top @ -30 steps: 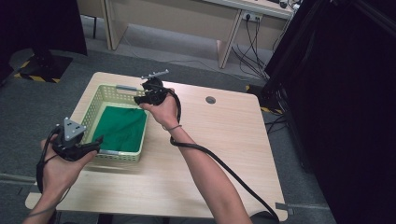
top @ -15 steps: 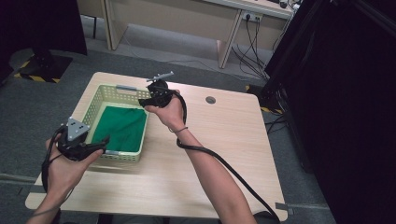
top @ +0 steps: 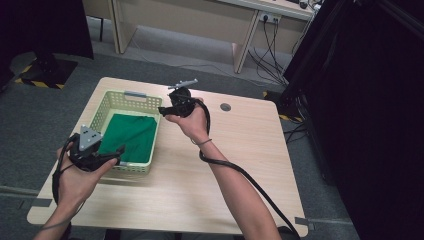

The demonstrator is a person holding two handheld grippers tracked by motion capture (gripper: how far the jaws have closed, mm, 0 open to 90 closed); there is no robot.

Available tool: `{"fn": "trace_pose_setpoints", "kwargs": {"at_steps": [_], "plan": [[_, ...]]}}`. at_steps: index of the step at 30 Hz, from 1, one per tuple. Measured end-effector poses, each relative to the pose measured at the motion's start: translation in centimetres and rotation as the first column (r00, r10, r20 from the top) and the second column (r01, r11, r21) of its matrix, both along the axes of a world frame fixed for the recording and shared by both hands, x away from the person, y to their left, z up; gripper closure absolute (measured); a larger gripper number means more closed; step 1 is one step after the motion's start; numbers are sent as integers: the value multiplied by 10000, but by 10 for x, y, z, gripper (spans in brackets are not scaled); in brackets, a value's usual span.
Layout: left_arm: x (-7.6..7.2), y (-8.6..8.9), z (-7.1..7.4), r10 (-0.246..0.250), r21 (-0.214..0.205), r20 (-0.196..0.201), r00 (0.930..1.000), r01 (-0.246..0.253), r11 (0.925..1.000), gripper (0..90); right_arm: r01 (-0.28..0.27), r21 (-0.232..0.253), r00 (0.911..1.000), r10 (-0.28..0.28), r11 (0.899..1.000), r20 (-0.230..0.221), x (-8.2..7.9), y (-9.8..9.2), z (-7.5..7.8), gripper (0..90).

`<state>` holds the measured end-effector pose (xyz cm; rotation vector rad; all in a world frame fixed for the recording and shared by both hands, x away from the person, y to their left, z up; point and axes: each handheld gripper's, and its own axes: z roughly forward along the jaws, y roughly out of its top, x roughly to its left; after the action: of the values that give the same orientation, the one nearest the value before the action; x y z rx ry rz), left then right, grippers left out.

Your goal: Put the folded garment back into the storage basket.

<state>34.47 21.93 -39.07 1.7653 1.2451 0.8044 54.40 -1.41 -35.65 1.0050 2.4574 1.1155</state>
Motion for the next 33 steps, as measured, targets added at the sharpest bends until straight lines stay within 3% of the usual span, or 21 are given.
{"fn": "trace_pose_setpoints", "kwargs": {"at_steps": [23, 33], "plan": [[4, -17, 3, -291, -96, 180, 9994, 292, 9995, 149, 436, 117, 9989, -438, 9990, 158, -6, -40, 0, 384], [4, -21, -1, -366, -61, 187, 9992, 367, 9993, 151, 812, 104, 9963, -814, 9966, 261, -10, -66, -1, 379]]}}
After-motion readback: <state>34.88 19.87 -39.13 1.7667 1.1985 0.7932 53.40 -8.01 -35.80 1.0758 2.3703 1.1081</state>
